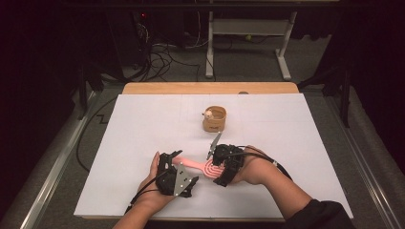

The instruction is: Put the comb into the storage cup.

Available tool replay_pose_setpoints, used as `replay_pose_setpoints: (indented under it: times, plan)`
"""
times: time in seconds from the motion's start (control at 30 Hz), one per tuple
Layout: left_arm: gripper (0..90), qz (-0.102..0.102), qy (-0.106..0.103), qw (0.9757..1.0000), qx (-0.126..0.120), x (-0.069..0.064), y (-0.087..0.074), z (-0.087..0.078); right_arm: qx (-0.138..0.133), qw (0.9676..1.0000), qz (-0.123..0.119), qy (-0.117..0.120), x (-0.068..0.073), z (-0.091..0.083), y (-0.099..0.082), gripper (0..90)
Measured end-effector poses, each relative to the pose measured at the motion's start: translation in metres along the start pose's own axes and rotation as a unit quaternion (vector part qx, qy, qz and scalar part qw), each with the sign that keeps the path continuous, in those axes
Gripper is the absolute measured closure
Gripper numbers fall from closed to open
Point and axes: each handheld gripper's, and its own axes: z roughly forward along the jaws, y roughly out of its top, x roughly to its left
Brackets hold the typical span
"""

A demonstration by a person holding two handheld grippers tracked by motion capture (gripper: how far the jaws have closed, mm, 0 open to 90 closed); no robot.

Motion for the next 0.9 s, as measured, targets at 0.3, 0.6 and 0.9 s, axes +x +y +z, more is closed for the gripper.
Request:
replay_pose_setpoints:
  times: [0.3,0.6,0.9]
  plan:
    - [3.5,0.007,0.010,0.9999,0.002,-0.0012,0.0005,0.0013,0.005,1.0000,0.002,0.000,0.0008,-0.0008,0.0044,20.7]
    - [5.6,0.010,0.021,0.9997,0.004,-0.0008,0.0012,0.0005,0.007,1.0000,-0.003,0.000,0.0020,-0.0011,0.0091,20.8]
    - [5.8,0.008,0.023,0.9997,0.004,0.0002,0.0029,0.0009,0.008,1.0000,-0.004,-0.002,0.0031,-0.0011,0.0099,20.7]
